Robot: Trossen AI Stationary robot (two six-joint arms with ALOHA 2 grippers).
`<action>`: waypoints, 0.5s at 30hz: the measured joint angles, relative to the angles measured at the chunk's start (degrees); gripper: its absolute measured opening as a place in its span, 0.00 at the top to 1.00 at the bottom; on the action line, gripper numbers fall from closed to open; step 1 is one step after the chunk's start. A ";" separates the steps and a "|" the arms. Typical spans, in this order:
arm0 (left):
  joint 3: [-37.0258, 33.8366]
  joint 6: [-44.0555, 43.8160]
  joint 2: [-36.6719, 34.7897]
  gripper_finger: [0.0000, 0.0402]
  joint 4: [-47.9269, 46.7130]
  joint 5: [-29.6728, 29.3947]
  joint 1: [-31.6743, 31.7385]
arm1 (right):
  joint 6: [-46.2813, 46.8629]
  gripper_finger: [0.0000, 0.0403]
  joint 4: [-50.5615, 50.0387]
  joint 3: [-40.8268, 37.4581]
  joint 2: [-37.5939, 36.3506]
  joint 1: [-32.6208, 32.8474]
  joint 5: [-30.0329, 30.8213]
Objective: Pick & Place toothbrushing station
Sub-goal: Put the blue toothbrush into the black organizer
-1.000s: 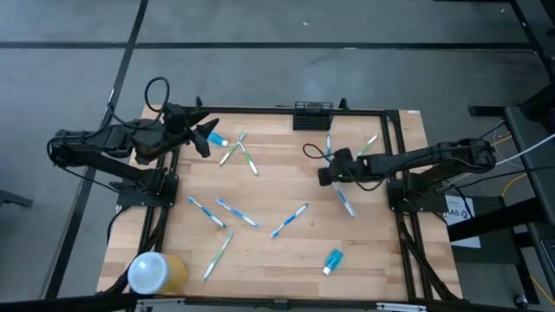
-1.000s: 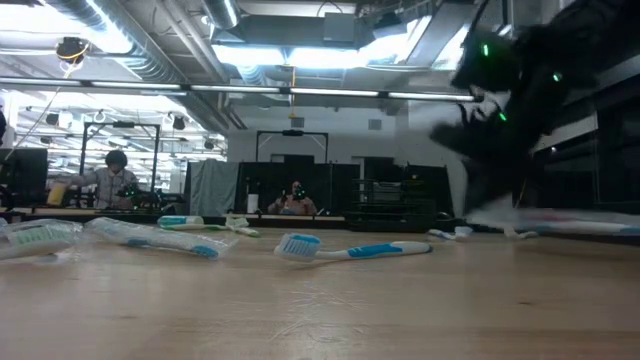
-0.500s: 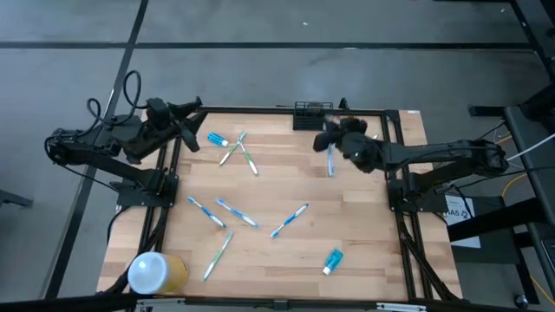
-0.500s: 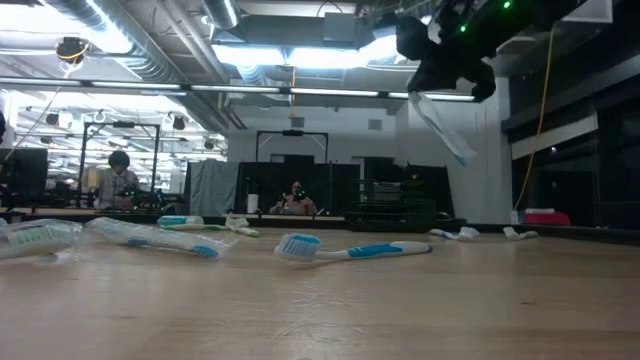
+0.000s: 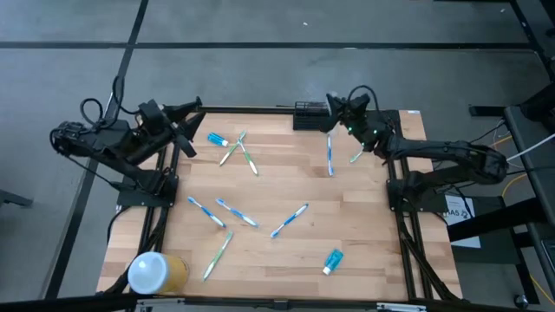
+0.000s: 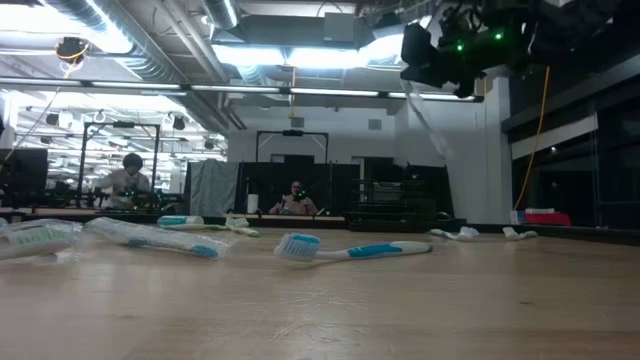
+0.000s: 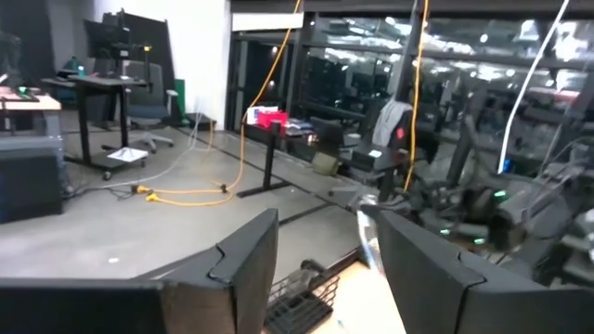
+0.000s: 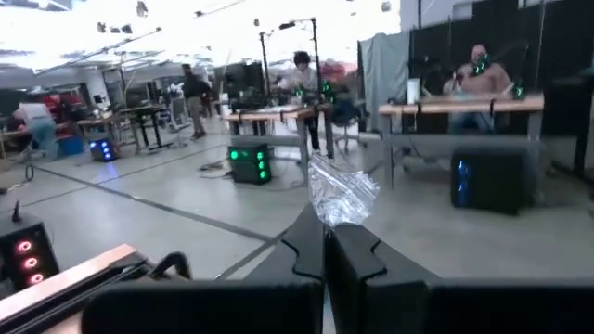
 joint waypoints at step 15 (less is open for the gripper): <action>0.00 -0.25 5.17 0.55 7.06 -0.67 -2.45 | -0.61 1.00 13.20 0.01 6.82 -14.74 -20.72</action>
